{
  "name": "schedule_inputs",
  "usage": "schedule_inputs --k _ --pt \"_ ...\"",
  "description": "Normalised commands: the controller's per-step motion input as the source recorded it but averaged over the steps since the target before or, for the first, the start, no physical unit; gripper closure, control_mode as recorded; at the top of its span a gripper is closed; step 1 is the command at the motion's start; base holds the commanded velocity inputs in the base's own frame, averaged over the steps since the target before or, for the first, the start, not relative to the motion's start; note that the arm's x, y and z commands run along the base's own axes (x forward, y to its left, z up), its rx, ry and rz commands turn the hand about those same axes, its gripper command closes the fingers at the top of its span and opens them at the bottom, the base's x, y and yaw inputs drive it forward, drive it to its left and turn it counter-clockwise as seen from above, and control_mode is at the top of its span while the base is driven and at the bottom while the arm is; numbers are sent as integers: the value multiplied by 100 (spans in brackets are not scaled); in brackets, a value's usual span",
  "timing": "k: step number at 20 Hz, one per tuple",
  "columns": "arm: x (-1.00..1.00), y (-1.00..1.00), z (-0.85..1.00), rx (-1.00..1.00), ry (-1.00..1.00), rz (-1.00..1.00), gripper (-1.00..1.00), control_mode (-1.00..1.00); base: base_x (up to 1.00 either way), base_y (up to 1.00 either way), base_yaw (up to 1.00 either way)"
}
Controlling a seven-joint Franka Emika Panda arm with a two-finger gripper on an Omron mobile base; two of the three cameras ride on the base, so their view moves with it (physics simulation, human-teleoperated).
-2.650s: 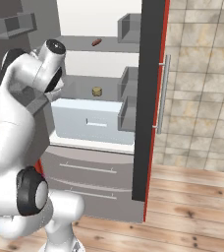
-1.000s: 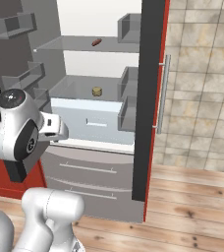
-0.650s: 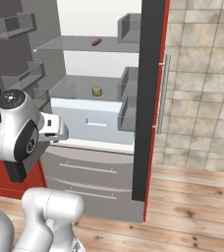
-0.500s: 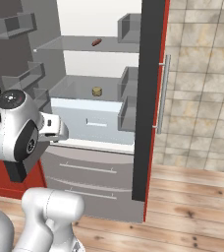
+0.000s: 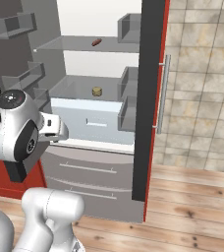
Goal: Retrieve the sausage and cheese from the fridge and place them on the cutting board on the counter.
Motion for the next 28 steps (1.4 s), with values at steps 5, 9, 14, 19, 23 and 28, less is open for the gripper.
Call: schedule_inputs --k 5,9,14,19,23,28 --pt "0 0 0 0 0 0 -100 100 0 0 0" --pt "0 0 0 0 0 0 -100 100 0 0 0" --pt "0 0 0 0 0 0 -100 100 0 0 0" --pt "0 0 0 0 0 0 -100 100 8 2 0" --pt "0 0 0 0 0 0 -100 100 44 6 -1" --pt "0 0 0 0 0 0 -100 100 46 5 0"
